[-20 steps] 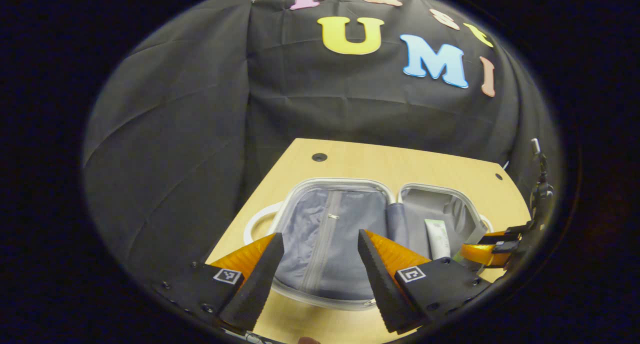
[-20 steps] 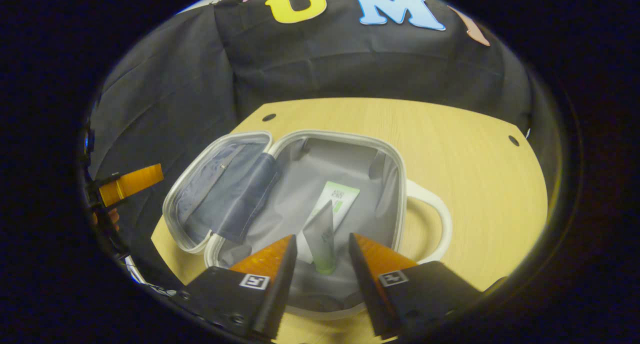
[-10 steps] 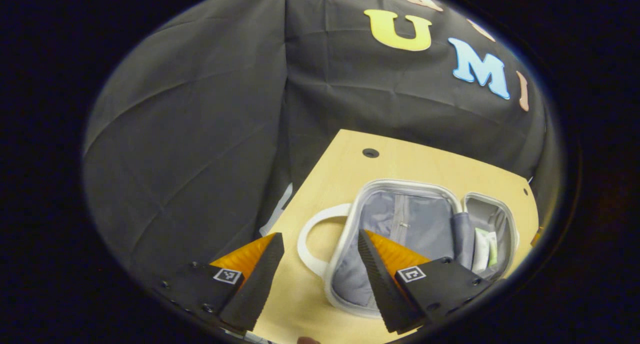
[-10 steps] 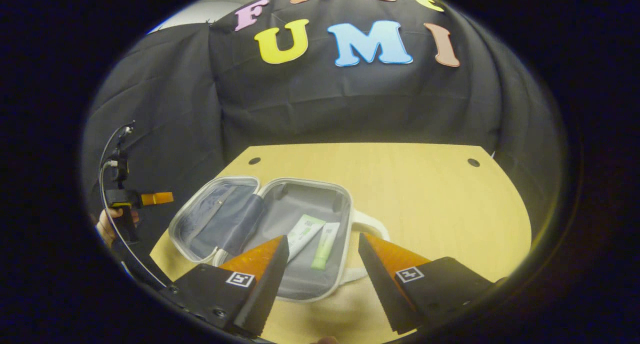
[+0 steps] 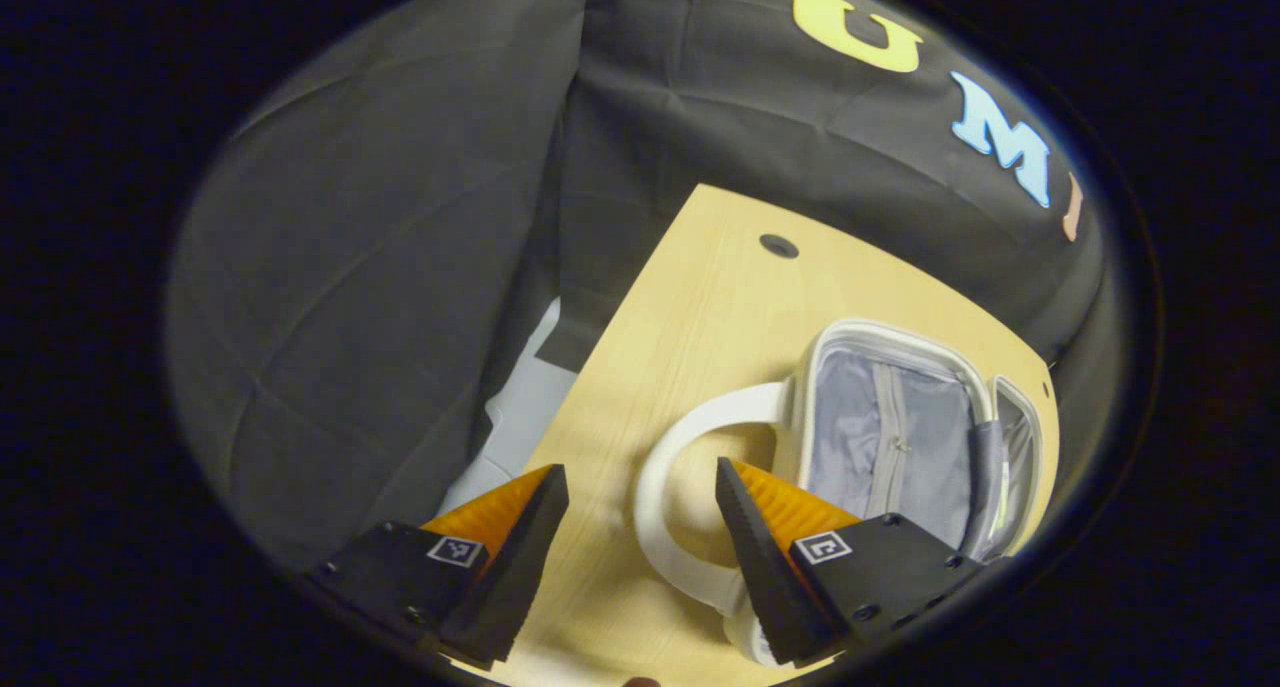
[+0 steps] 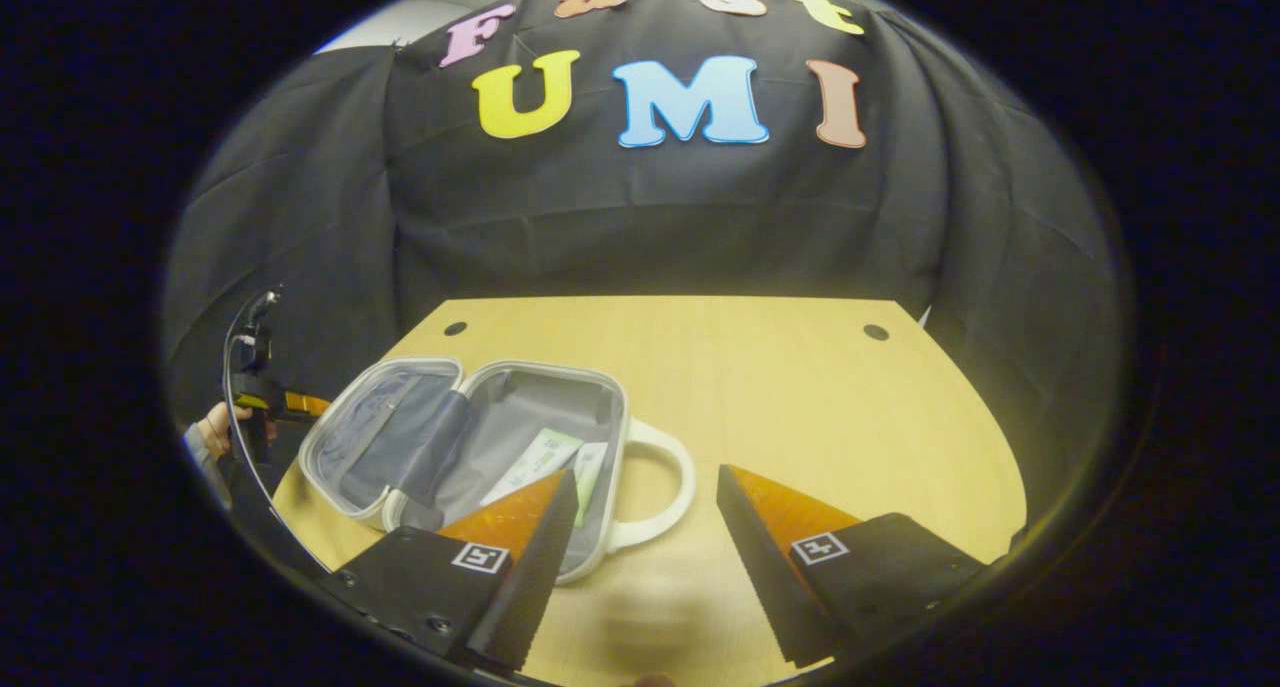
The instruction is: First open the suitcase, pack the skin care products into it, and then close the suitcase.
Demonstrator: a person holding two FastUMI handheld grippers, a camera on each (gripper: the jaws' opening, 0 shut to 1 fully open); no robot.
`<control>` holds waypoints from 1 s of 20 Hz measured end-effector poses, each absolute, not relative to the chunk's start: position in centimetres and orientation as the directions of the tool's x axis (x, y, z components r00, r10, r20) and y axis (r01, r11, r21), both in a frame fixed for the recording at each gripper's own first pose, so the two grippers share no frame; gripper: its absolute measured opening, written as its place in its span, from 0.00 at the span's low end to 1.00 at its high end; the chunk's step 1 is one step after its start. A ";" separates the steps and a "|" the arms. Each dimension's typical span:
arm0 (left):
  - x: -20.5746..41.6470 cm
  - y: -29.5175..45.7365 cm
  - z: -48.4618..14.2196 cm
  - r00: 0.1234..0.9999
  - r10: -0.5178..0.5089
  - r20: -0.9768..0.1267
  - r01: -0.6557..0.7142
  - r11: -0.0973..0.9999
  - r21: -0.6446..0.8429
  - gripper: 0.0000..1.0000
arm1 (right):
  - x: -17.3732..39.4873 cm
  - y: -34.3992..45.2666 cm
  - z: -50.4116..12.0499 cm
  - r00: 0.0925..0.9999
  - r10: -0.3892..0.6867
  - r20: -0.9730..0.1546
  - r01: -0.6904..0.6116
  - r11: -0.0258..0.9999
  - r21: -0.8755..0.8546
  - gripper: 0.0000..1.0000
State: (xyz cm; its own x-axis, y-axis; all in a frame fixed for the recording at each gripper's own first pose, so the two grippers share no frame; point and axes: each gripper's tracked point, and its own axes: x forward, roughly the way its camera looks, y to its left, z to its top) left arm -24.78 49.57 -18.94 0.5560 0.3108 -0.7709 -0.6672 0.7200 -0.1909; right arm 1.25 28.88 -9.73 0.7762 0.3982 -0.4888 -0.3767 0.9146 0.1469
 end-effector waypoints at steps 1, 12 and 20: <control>-24.6 49.7 -19.6 0.567 0.279 -0.775 -0.674 0.698 -0.242 0.96 | 1.1 28.8 -9.8 0.774 0.393 -0.496 -0.372 0.917 0.145 0.86; -23.9 48.7 -19.8 0.618 0.230 -0.752 -0.666 0.661 -0.345 0.16 | 1.1 27.5 -10.0 0.776 0.375 -0.508 -0.359 0.924 0.133 0.87; -23.5 46.2 -7.2 0.718 0.277 -0.638 -0.587 0.734 -0.342 0.12 | 2.2 23.7 -8.9 0.816 0.351 -0.460 -0.311 0.936 0.162 0.86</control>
State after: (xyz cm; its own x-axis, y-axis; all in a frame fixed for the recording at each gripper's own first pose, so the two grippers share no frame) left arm -23.45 46.22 -7.16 0.7179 0.2773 -0.6385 -0.5873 0.7337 -0.3417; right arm 2.25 23.72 -8.90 0.8157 0.3508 -0.4599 -0.3113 0.9364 0.1621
